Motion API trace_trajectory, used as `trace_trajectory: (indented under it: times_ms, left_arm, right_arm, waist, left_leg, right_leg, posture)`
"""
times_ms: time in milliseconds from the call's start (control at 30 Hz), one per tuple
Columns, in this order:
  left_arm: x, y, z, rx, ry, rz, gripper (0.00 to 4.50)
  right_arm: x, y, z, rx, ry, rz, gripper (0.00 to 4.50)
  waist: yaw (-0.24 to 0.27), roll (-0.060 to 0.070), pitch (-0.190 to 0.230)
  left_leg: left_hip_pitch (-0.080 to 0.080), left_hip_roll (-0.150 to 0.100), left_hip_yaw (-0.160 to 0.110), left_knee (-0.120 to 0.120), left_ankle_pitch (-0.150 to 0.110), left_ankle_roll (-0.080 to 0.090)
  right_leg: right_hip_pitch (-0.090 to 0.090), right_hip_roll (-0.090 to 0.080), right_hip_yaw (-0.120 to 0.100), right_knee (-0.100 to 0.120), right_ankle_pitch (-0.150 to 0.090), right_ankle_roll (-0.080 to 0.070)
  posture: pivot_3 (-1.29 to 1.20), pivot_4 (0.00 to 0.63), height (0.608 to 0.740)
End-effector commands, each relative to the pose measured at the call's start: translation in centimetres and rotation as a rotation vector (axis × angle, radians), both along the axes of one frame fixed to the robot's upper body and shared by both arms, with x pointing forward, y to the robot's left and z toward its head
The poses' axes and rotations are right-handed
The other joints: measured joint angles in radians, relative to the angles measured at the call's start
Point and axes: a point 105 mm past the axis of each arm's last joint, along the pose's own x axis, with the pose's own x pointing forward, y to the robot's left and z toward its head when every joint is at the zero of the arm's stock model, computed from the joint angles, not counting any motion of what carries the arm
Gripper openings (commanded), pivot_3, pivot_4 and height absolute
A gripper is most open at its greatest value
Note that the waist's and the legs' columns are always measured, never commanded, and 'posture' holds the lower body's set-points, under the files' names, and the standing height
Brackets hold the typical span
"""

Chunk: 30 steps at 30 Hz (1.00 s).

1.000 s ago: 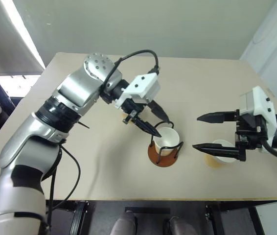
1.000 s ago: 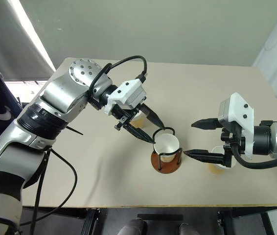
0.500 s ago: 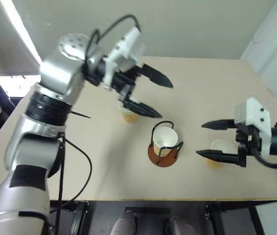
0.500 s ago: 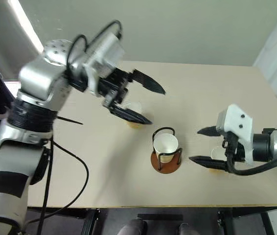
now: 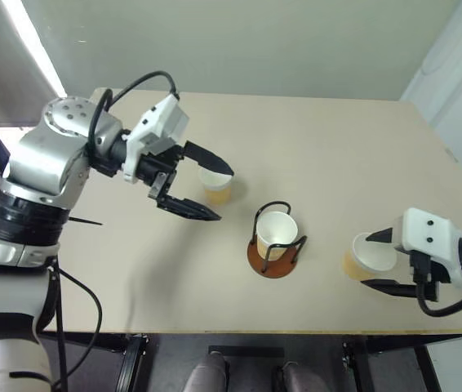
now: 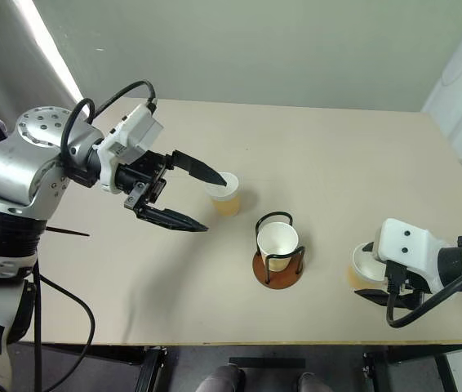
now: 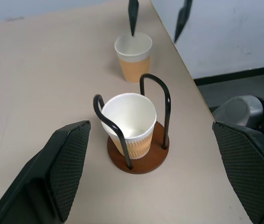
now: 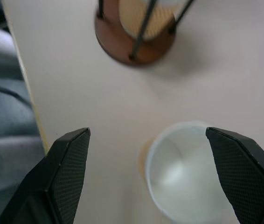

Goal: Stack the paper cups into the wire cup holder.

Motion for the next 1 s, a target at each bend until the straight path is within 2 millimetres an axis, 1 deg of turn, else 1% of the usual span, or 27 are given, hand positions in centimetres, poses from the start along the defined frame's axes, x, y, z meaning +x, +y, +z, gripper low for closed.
trace_trajectory:
  times_ms: [33, 367, 467, 667, 767, 800, 1000]
  left_arm:
    - [-0.8, 0.2, 1.1, -0.013, -0.049, -0.02, 4.47]
    - [-1.1, 0.3, 1.0, -0.021, -0.052, 0.004, 4.47]
    - [-1.2, 0.4, 0.9, -0.02, -0.05, 0.009, 4.5]
    - [-1.2, 0.8, 0.6, -0.021, -0.052, 0.036, 4.5]
    - [-1.3, 1.0, 0.5, -0.023, -0.051, 0.044, 4.5]
    - [-1.3, 1.1, 0.5, -0.023, -0.051, 0.047, 4.5]
    - [-1.3, 1.6, 0.1, -0.011, -0.061, 0.074, 4.5]
  right_arm:
    - [0.4, -0.8, -0.5, -0.069, -0.007, 0.027, 4.06]
    - [1.3, -1.3, -2.4, -0.118, 0.02, 0.074, 4.06]
    - [1.7, -1.2, -2.6, -0.125, 0.02, 0.085, 3.47]
    - [2.0, -1.1, -3.3, -0.144, 0.031, 0.119, 1.25]
    - [2.2, -1.3, -3.3, -0.152, 0.031, 0.123, 0.28]
    - [2.2, -1.3, -3.3, -0.156, 0.032, 0.126, 0.02]
    - [2.3, -1.6, -3.2, -0.169, 0.027, 0.128, 0.02]
  waist:
    - [-0.002, 0.0, 0.0]
    - [-0.004, 0.0, 0.0]
    - [-0.004, 0.0, 0.0]
    - [-0.005, 0.0, 0.0]
    - [-0.004, 0.0, 0.0]
    - [-0.004, 0.0, 0.0]
    - [-0.005, 0.0, 0.0]
  left_leg:
    - [0.0, 0.0, 0.0, 0.0, 0.0, 0.0]
    - [0.0, 0.0, 0.0, 0.0, 0.0, 0.0]
    - [0.001, 0.0, 0.0, 0.0, 0.0, 0.0]
    - [0.001, 0.0, 0.0, 0.0, 0.0, 0.0]
    - [0.001, 0.0, 0.0, 0.0, 0.0, 0.0]
    - [0.001, 0.0, 0.0, 0.0, 0.0, 0.0]
    - [0.001, 0.0, 0.0, 0.0, 0.0, 0.0]
  right_leg:
    - [0.0, 0.0, 0.0, 0.0, 0.0, 0.0]
    - [0.0, 0.0, 0.0, 0.0, 0.0, 0.0]
    - [0.0, 0.0, 0.0, 0.0, 0.0, 0.0]
    - [0.0, 0.0, 0.0, 0.001, 0.0, 0.0]
    - [0.0, 0.0, 0.0, 0.001, 0.0, 0.0]
    - [0.0, 0.0, 0.0, 0.001, 0.0, 0.0]
    - [0.0, 0.0, 0.0, 0.001, 0.0, 0.0]
  posture:
    - [0.0, 0.15, 0.74]
    - [0.0, 0.15, 0.74]
    - [0.0, 0.15, 0.74]
    - [0.0, 0.15, 0.74]
    - [0.0, 0.15, 0.74]
    - [0.0, 0.15, 0.74]
    - [0.0, 0.15, 0.74]
